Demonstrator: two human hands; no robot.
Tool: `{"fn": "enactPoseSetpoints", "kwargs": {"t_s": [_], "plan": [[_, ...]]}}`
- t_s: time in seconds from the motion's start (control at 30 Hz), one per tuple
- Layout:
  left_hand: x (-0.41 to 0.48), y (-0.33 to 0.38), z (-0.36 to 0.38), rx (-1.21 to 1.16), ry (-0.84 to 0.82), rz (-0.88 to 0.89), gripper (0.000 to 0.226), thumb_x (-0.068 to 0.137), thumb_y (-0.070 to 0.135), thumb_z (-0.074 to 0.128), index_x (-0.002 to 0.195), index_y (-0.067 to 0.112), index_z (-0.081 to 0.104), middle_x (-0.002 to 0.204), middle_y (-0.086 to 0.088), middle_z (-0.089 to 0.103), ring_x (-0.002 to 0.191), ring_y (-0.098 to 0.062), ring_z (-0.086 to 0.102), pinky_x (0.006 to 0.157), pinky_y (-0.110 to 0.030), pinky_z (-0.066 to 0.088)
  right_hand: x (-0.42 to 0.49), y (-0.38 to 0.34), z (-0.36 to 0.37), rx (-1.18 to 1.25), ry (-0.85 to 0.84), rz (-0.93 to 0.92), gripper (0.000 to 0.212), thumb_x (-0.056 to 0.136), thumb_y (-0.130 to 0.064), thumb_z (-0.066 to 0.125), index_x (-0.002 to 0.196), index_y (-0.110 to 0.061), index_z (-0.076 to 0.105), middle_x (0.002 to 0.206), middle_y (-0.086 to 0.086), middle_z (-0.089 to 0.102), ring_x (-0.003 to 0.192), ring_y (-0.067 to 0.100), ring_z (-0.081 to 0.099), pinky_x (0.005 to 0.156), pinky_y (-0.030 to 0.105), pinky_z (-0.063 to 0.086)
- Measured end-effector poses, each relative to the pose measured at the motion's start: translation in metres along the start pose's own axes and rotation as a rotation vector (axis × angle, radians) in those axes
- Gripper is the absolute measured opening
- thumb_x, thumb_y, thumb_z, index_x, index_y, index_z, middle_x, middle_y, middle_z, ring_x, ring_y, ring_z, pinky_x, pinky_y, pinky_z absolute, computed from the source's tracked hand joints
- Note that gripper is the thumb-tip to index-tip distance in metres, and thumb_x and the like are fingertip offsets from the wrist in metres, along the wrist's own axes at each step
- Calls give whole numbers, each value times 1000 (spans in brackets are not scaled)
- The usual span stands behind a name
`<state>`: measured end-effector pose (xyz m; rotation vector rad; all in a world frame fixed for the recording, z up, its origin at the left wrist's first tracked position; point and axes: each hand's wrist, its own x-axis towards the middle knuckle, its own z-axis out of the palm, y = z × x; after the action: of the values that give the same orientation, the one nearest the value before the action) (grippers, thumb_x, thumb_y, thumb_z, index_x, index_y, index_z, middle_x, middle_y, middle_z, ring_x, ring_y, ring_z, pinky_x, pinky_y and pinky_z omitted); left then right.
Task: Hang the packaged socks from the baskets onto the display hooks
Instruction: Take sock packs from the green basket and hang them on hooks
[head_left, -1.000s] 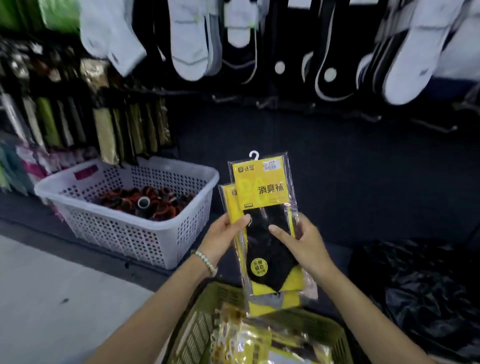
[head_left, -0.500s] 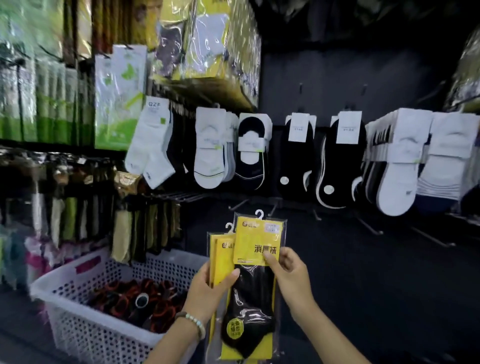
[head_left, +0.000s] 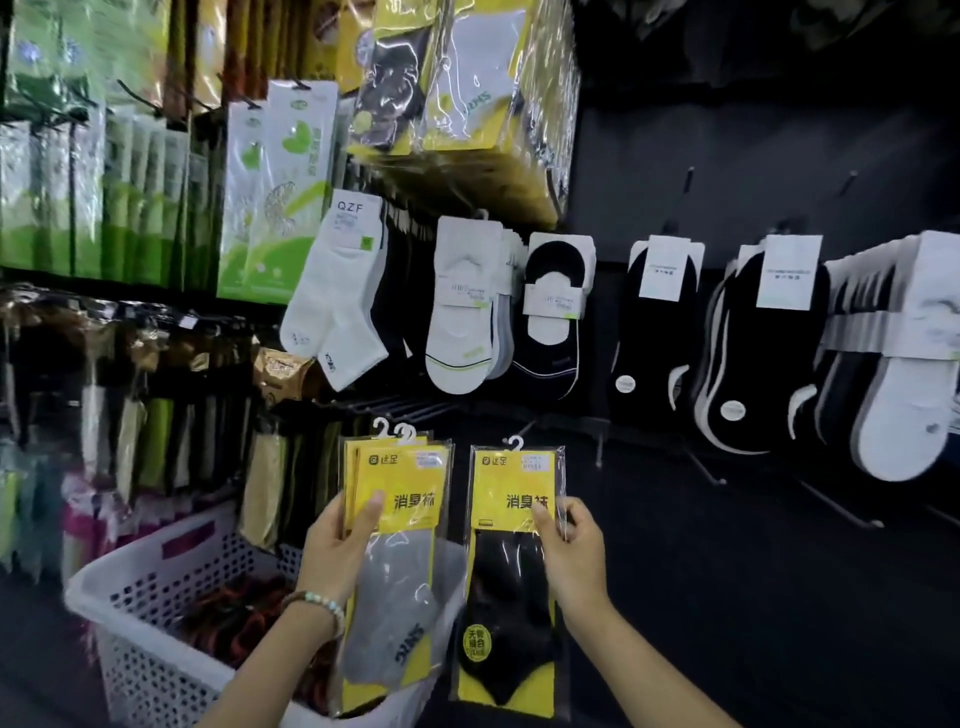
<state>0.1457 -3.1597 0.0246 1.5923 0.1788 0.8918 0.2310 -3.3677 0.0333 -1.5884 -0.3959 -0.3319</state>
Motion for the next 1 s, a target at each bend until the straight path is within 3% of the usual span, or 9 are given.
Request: {"fn": "enactPoseSetpoints", "kwargs": {"t_s": [0.2, 0.27, 0.37, 0.43, 0.5, 0.63, 0.7, 0.87, 1.0], "plan": [[20, -3, -12, -21, -17, 30, 28, 75, 51, 54, 98, 35, 61, 89, 15, 70, 81, 9, 63, 64, -10, 44, 25, 21, 22, -40, 72, 46, 27, 93, -24, 60, 92, 3, 57, 84, 28, 62, 66, 41, 54, 60, 43, 49], [23, -5, -13, -38, -36, 27, 30, 75, 50, 54, 99, 33, 61, 90, 15, 70, 83, 7, 64, 64, -10, 45, 38, 29, 24, -10, 127, 144, 32, 91, -25, 62, 89, 7, 56, 79, 29, 58, 65, 34, 51, 58, 36, 46], [24, -9, -10, -64, -51, 28, 31, 76, 49, 54, 100, 32, 62, 92, 14, 71, 84, 6, 65, 66, -10, 46, 56, 39, 23, 131, 200, 385, 31, 85, -30, 70, 75, -4, 57, 74, 11, 56, 71, 21, 52, 69, 31, 46], [23, -10, -8, -86, -61, 20, 32, 76, 48, 55, 101, 31, 62, 93, 15, 71, 85, 4, 65, 66, -9, 47, 64, 44, 21, 191, 218, 502, 26, 83, -31, 73, 80, -8, 63, 79, 5, 64, 76, 19, 59, 73, 32, 51], [20, -12, -5, -105, -74, 6, 33, 76, 48, 55, 102, 31, 63, 93, 16, 71, 86, 4, 65, 65, -7, 48, 70, 48, 17, 191, 273, 534, 18, 85, -27, 71, 90, -10, 67, 85, 2, 66, 76, 15, 59, 65, 26, 49], [9, -12, 2, -132, -90, -46, 30, 79, 46, 56, 103, 30, 64, 94, 17, 71, 88, 4, 65, 76, -16, 48, 62, 53, 5, 161, 440, 559, 20, 88, -18, 66, 104, -7, 65, 109, 11, 65, 93, 22, 58, 80, 32, 48], [2, -10, 5, -136, -103, -64, 30, 79, 47, 57, 102, 30, 65, 96, 15, 71, 89, 4, 64, 76, -16, 46, 47, 48, 5, 141, 379, 518, 25, 89, -17, 65, 111, -6, 62, 107, 8, 63, 92, 20, 57, 79, 31, 46], [-19, 2, 22, -170, -142, -111, 33, 75, 48, 59, 100, 27, 66, 93, 12, 72, 84, 3, 66, 66, -10, 49, -10, 10, 20, 206, -169, 285, 24, 90, -32, 61, 108, -16, 64, 102, 1, 70, 94, 14, 67, 76, 21, 52], [-33, 11, 36, -211, -134, -161, 35, 72, 46, 66, 97, 23, 67, 93, 4, 73, 86, -9, 69, 74, -25, 54, -33, -7, 20, 190, -171, 137, 27, 80, -28, 74, 100, -14, 63, 94, -2, 69, 86, 7, 65, 69, 15, 52]]}}
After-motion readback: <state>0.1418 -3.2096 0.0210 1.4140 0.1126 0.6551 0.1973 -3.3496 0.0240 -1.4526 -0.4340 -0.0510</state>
